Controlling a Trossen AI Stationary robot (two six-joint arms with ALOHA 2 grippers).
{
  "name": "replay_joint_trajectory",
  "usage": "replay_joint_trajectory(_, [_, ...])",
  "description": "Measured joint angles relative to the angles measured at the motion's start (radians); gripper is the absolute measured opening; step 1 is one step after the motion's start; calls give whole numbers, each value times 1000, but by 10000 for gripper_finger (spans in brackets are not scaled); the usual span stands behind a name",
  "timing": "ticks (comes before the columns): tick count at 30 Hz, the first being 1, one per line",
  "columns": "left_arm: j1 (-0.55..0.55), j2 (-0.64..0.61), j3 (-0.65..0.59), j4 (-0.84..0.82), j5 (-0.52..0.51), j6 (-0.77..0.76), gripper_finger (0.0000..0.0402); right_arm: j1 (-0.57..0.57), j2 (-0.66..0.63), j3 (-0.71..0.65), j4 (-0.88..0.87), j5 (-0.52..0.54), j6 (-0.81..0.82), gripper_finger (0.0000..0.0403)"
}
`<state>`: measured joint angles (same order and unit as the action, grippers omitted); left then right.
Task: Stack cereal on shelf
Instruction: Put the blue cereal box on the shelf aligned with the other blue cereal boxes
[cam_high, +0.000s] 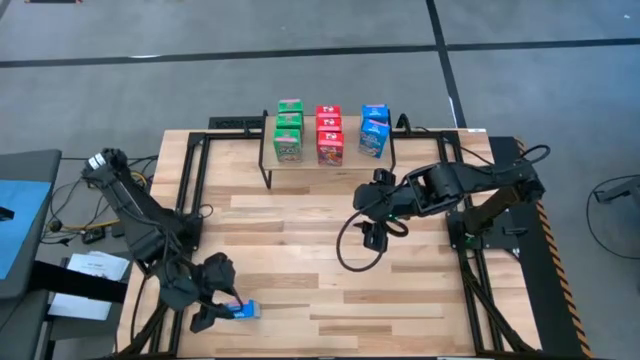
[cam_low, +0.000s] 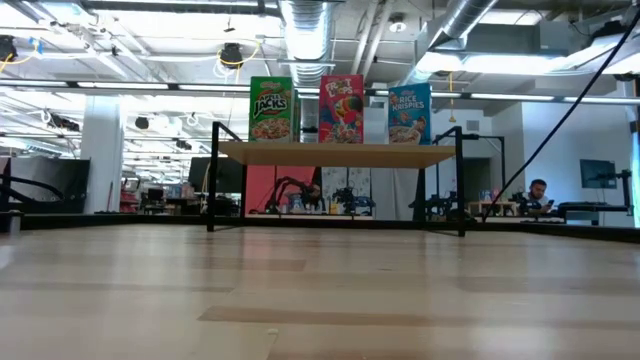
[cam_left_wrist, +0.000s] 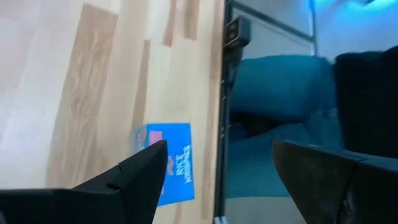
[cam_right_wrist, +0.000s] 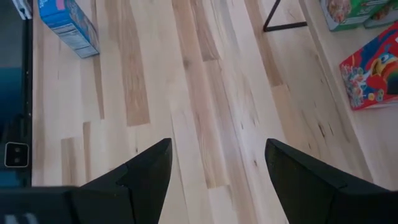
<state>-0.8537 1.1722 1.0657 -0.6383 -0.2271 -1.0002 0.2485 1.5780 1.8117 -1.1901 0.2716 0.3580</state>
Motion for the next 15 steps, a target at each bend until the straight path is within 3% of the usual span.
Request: replay_joint_trajectory(15, [-45, 131, 0, -47, -6, -36, 275, -23, 0, 1, -10, 2, -16, 283])
